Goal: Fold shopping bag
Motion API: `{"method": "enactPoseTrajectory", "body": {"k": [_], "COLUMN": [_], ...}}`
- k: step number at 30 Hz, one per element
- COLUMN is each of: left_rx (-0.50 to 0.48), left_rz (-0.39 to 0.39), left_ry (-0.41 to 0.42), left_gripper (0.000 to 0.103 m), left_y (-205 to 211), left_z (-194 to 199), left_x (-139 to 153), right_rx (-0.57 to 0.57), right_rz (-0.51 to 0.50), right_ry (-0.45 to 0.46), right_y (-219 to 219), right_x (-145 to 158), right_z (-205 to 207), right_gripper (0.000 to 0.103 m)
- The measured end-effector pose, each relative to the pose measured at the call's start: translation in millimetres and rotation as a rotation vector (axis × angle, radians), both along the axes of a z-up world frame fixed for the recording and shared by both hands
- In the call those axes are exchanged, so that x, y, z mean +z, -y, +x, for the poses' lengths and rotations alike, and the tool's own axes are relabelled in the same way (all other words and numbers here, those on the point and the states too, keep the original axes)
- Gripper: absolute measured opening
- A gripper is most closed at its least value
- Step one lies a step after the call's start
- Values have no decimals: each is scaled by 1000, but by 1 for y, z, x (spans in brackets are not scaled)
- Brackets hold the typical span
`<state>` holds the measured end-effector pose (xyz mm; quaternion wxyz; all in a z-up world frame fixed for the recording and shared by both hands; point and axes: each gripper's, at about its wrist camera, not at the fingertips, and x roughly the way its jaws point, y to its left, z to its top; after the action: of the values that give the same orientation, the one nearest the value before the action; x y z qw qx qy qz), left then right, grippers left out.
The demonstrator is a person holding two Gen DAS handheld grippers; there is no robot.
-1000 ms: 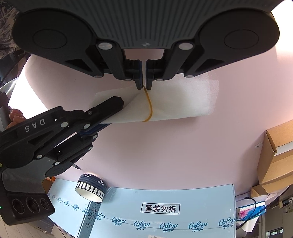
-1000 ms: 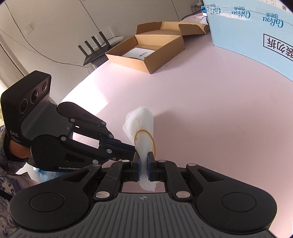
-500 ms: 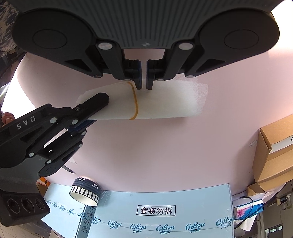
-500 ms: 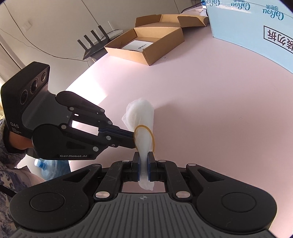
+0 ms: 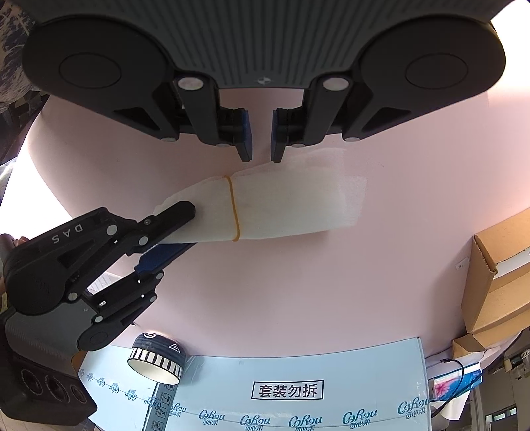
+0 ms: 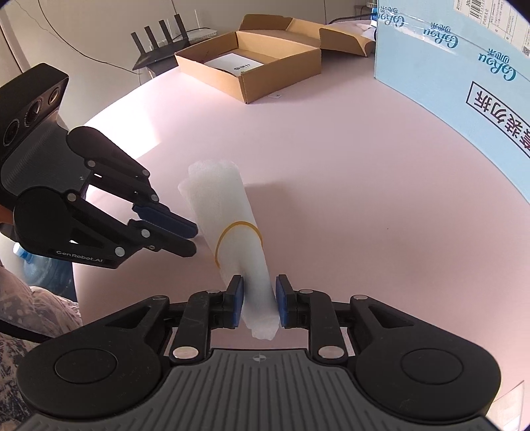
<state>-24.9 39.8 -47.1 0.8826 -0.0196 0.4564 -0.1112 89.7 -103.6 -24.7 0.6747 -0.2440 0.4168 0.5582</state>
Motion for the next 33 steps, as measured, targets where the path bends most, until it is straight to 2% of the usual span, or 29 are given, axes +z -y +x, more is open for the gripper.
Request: {"method": "enactPoseTrajectory", "body": {"k": [2,4,5,8,9,11,13,14,15,17,19,21,25,27,29,33], "left_rx": [-1,1,3,19,30,56,77,81,73,33,-14,-79,-213,-266,-302,-356], "left_rz": [4,5,3,-14,-30,-73,-101,-100,-77,-10,45,89,170,217,241,250], "left_ry": [-4,-4,-4,13,21,34,48,55,59,63,65,66,67,65,58,66], "left_gripper": [11,12,15,33,40,45,50,56,61,62,65,77,80,80,80,80], "left_y": [0,-1,-2,-7,-11,-20,-28,-30,-30,-25,-19,-11,3,7,7,5], "left_z": [0,-1,-2,-8,-11,-16,-18,-18,-16,-8,1,12,32,42,51,68], "left_x": [0,1,2,7,9,13,19,22,26,33,37,39,37,33,30,28], "right_rx": [-15,-47,-63,-153,-203,-322,-453,-491,-502,-505,-503,-532,-587,-583,-569,-578], "right_rz": [1,2,2,32,60,156,295,340,369,420,406,398,385,368,344,349], "right_ry": [29,50,60,49,29,-34,-125,-154,-166,-177,-197,-252,-344,-340,-303,-270], "right_y": [2,10,14,31,40,61,82,87,89,90,85,83,81,79,74,67], "right_x": [2,5,6,14,18,27,33,33,31,25,14,-1,-23,-27,-30,-31], "right_z": [4,9,12,22,25,29,27,24,14,-9,-25,-35,-48,-53,-55,-56], "right_gripper": [35,37,37,38,38,39,40,40,40,39,38,38,38,38,22,17]}}
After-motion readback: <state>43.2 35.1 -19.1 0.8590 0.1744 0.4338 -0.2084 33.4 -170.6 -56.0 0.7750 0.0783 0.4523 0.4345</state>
